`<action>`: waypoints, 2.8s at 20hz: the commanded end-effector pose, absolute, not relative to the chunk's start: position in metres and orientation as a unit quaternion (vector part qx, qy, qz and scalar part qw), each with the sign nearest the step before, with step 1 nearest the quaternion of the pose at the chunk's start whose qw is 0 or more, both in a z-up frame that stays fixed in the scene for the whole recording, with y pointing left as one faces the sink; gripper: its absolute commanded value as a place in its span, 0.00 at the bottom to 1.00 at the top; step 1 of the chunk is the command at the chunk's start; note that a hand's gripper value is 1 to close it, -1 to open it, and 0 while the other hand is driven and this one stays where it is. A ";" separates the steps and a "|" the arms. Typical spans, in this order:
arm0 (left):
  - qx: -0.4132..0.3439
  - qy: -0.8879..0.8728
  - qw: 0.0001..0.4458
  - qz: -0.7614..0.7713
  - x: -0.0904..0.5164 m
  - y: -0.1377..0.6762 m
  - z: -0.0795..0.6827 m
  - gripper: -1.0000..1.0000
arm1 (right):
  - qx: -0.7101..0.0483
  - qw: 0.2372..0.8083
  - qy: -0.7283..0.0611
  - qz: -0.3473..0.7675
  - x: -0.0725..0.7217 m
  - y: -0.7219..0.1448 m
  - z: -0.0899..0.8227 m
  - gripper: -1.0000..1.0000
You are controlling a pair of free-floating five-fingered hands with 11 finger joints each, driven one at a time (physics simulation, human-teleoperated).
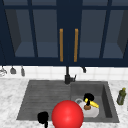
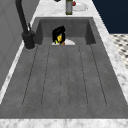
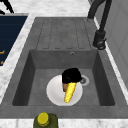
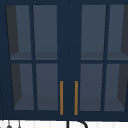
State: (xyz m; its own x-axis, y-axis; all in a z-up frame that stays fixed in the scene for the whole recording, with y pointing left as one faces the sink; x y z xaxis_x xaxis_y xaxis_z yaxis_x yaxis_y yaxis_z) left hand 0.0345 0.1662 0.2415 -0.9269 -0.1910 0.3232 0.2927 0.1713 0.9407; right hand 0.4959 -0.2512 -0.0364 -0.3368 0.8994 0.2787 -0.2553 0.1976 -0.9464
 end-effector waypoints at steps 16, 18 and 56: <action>-0.034 -0.742 0.188 -0.643 0.034 0.166 0.242 0.50 | -0.310 0.481 -0.557 0.601 0.512 -0.174 -0.024 0.00; -0.034 -0.742 0.188 -0.643 0.034 0.166 0.242 0.50 | -0.302 0.487 -0.545 0.613 0.499 -0.172 -0.011 0.00; -0.034 -0.742 0.188 -0.643 0.034 0.166 0.242 0.50 | -0.171 0.573 -0.447 0.665 0.384 -0.213 0.098 0.00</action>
